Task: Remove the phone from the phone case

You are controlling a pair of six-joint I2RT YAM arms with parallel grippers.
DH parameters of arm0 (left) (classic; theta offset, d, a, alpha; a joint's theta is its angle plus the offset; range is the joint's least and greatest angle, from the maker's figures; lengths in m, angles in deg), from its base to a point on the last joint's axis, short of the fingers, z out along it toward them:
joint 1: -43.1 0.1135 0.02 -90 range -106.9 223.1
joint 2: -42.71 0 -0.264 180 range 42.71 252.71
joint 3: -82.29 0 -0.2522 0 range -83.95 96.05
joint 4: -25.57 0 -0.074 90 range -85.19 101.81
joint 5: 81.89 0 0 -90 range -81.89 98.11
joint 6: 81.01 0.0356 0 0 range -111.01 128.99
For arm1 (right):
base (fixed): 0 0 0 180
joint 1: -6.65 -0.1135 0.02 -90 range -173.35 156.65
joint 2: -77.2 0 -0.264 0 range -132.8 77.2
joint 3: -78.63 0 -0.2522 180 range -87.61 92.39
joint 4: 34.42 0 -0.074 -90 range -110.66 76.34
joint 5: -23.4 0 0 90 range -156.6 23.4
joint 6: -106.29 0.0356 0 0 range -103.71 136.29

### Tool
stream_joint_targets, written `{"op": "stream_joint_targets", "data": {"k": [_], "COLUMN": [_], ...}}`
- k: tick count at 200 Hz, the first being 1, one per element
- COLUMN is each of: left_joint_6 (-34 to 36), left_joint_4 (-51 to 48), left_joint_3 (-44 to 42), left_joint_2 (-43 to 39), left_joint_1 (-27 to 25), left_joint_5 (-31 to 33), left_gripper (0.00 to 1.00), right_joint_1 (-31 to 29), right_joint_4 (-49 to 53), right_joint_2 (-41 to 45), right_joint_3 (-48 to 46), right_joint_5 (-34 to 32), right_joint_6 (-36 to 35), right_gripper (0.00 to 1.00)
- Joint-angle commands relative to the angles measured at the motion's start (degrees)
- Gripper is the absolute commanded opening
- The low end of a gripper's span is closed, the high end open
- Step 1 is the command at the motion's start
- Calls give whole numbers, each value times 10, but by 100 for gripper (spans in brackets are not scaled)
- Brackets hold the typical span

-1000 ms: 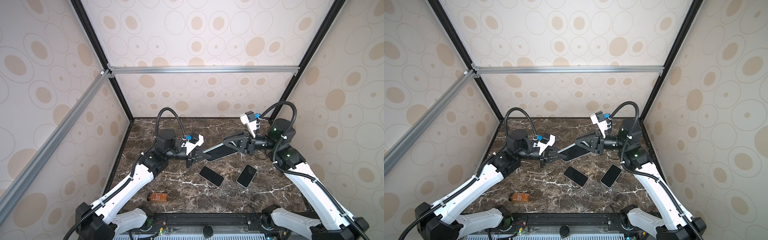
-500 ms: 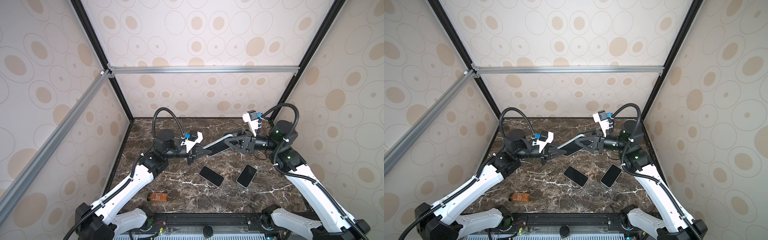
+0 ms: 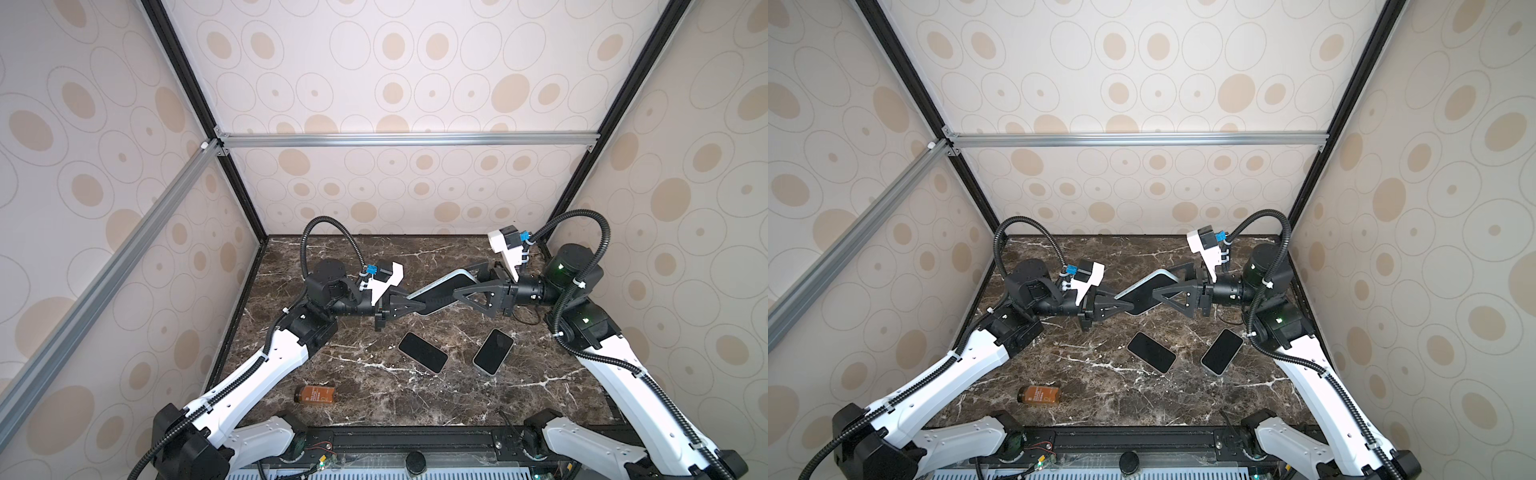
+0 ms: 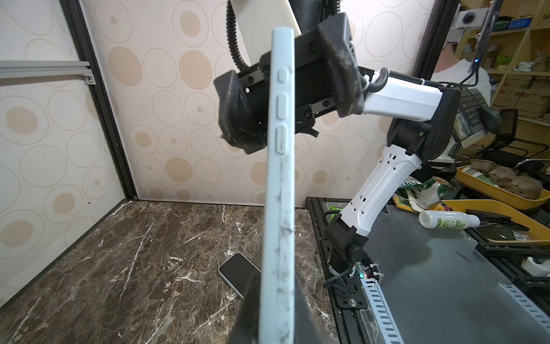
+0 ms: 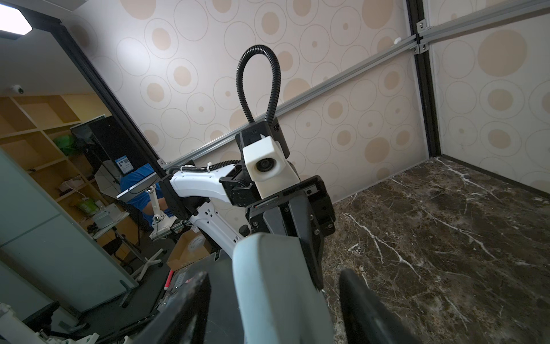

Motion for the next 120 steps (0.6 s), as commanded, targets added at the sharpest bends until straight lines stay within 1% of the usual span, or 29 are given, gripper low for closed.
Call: {"op": "stream_joint_targets", "data": {"k": [1, 27, 42, 93, 120], "left_joint_6": [-3, 1, 3, 9, 10], "left_joint_4": [33, 25, 20, 12, 12], "left_joint_3": [14, 15, 14, 15, 16], "left_joint_2": [1, 3, 1, -6, -2], "left_joint_1": [2, 2, 1, 2, 2], "left_joint_5": [-28, -36, -35, -29, -30], "left_gripper": [0, 0, 0, 0, 0], "right_joint_1": [-5, -5, -5, -5, -5], "right_joint_4": [-3, 23, 36, 33, 15], "right_joint_2": [-1, -7, -13, -25, -29], "right_joint_3": [24, 42, 51, 56, 55], "right_joint_5": [4, 4, 7, 16, 18], "right_joint_6": [-16, -41, -49, -36, -19], "right_gripper": [73, 73, 71, 61, 59]}}
